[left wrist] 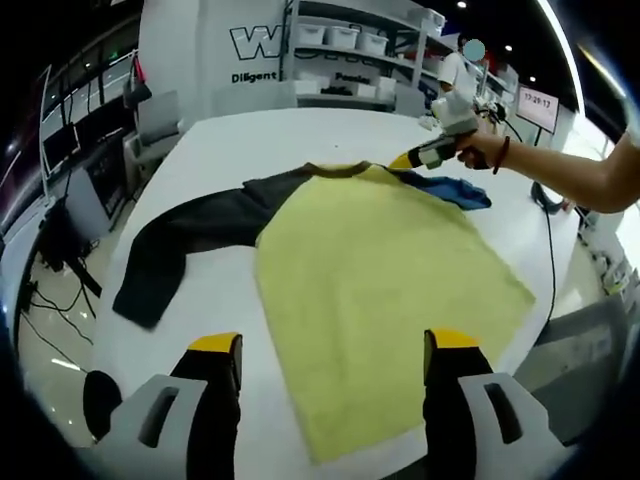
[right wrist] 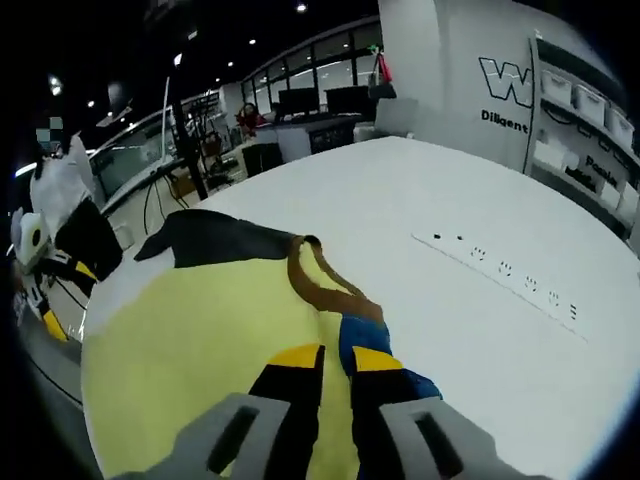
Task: Fold the garment on the visible template until the final outline fits inside the template.
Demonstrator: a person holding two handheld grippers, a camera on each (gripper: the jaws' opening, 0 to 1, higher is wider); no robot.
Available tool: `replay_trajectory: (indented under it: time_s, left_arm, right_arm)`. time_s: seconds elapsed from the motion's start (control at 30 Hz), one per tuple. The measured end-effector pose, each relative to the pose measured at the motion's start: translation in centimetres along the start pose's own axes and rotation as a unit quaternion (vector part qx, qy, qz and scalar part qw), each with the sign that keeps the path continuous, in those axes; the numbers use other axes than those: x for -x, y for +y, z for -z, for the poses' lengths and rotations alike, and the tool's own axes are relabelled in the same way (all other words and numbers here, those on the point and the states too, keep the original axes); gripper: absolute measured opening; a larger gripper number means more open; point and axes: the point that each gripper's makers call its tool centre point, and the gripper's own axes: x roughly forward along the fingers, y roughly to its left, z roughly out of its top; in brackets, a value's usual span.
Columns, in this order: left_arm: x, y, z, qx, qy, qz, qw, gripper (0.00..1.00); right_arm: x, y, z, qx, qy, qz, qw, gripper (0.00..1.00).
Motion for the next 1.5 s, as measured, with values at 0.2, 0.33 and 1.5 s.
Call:
replay_trajectory:
  time_s: [0.2, 0.33, 1.5]
  left_arm:
    - [0.0, 0.2, 0.1, 0.005, 0.001, -0.002, 1.0, 0.73]
    - [0.0, 0.2, -0.1, 0.004, -0.001, -0.003, 1.0, 0.74]
    - [1.3, -0.9, -1.9, 0.012, -0.032, 0.007, 0.9994, 0.99]
  right_arm:
    - [-0.2, -3.3, -0.8, -0.004, 0.006, 0.047, 0.9989, 0.07]
    - [-0.4, -4.6, 0.0, -0.02, 0.013, 0.062, 0.9978, 0.11]
    - [13.1, -8.0, 10.0, -0.119, 0.065, 0.195, 0.9715, 0.41]
